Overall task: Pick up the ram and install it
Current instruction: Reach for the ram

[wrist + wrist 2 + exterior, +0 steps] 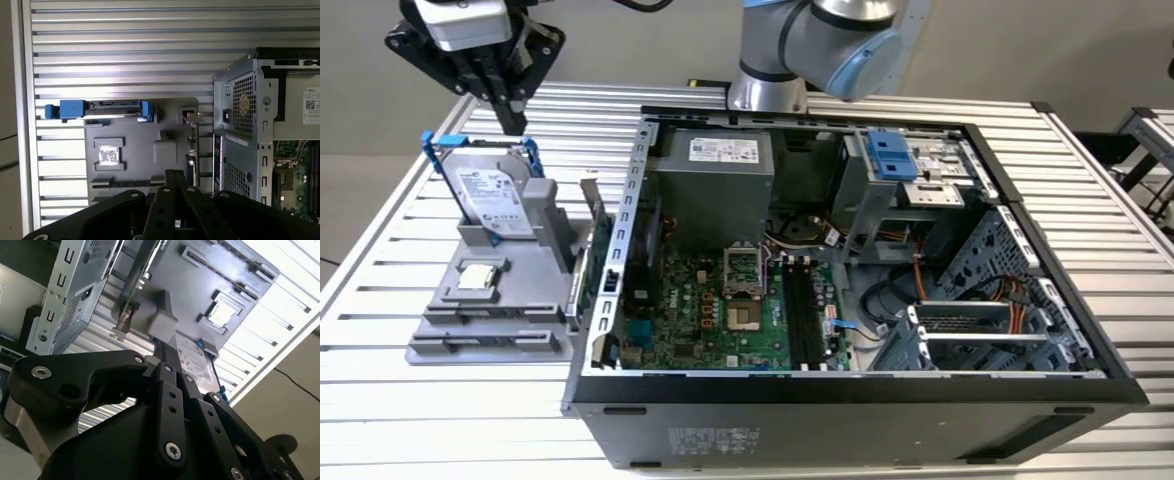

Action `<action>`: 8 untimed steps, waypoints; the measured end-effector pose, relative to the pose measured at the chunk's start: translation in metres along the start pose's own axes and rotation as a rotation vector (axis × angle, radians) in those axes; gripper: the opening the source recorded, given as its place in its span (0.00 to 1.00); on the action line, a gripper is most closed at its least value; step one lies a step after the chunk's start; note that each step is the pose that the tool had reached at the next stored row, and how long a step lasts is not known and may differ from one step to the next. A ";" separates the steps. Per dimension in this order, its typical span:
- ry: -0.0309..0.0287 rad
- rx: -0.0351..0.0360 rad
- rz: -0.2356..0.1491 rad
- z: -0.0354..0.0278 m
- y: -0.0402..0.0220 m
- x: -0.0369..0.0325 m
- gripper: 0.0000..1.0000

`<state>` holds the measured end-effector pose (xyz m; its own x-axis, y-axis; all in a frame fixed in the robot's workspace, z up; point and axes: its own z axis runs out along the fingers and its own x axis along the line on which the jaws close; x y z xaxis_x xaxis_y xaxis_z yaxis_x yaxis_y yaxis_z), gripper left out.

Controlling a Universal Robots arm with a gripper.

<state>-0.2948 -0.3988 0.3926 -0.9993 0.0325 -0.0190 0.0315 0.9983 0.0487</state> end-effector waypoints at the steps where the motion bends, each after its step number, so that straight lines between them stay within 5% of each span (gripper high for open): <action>1: 0.0000 0.0000 -0.001 0.0000 -0.0001 0.0020 0.00; 8: 0.0003 -0.0002 -0.008 -0.0003 -0.0005 0.0153 0.00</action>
<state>-0.3101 -0.3988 0.3926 -0.9995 0.0245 -0.0191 0.0235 0.9985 0.0487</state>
